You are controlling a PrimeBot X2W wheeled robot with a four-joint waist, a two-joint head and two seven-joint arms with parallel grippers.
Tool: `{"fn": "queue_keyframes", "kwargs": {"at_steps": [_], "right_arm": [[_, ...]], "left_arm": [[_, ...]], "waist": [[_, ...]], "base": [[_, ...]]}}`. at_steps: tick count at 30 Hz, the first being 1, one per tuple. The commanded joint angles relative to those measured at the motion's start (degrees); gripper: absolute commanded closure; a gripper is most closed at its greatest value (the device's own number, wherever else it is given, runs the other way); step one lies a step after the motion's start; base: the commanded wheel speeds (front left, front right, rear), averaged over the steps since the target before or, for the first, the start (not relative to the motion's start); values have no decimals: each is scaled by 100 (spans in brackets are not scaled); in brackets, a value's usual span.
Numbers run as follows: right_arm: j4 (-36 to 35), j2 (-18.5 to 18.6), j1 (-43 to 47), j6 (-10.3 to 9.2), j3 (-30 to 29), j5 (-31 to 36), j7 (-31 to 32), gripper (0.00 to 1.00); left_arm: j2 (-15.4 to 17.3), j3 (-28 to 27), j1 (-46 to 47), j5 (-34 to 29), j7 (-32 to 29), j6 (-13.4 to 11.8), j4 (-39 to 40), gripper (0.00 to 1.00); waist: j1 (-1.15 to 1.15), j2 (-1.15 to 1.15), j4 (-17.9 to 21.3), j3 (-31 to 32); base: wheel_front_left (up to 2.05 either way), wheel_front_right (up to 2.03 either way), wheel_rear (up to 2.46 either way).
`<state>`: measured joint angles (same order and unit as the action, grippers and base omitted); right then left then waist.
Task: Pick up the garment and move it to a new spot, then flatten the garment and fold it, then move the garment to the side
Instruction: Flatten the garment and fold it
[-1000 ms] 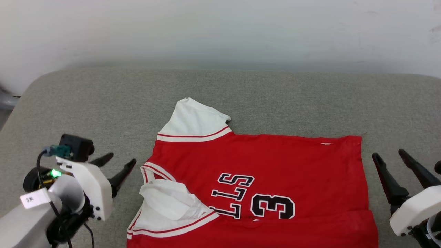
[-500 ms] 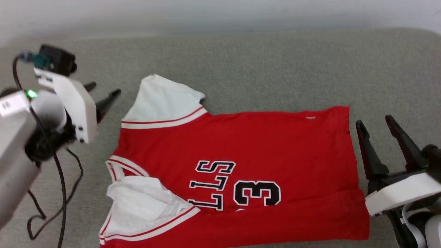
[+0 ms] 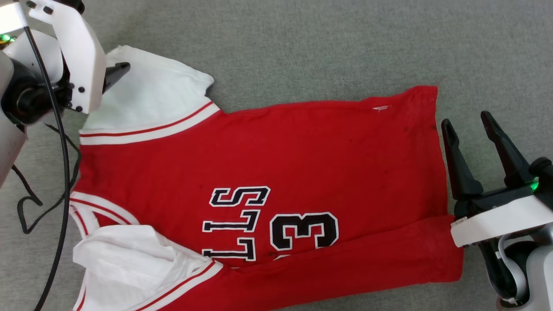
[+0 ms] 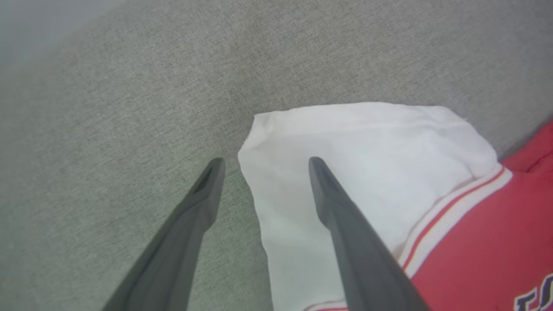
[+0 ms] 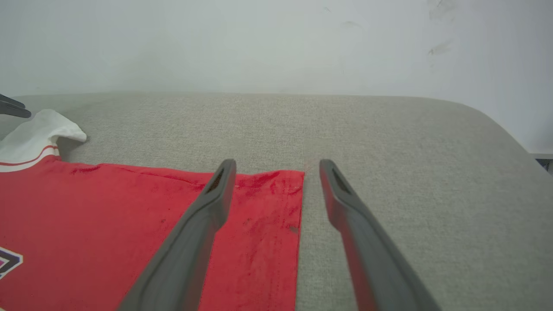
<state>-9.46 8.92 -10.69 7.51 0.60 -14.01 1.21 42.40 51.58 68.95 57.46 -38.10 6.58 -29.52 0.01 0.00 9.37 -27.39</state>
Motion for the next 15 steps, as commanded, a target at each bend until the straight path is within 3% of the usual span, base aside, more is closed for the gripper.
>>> {"fn": "queue_keyframes", "kwargs": {"at_steps": [1,10,11,12,15], "right_arm": [[-8,-52,-105,-5,27,40,-23,0],[61,-76,-250,-5,70,61,-115,0],[66,-70,-246,-5,63,59,-115,0],[69,-67,-250,-5,51,61,-114,0],[53,-35,-295,-5,51,59,-92,0]], "left_arm": [[-14,51,129,-51,-66,17,-71,0],[-79,478,-20,41,-559,67,-625,0],[-75,523,-56,58,-590,74,-627,60],[-73,551,-74,76,-545,79,-604,100],[-118,574,-83,112,-264,84,-473,100]], "waist": [[-1,0,161,-251],[-1,0,239,-480],[-1,0,236,-480],[-1,0,225,-478],[-1,0,168,-432]], "base": [[0,0,0],[0,0,0],[0,0,0],[0,0,0],[0,0,0]]}}
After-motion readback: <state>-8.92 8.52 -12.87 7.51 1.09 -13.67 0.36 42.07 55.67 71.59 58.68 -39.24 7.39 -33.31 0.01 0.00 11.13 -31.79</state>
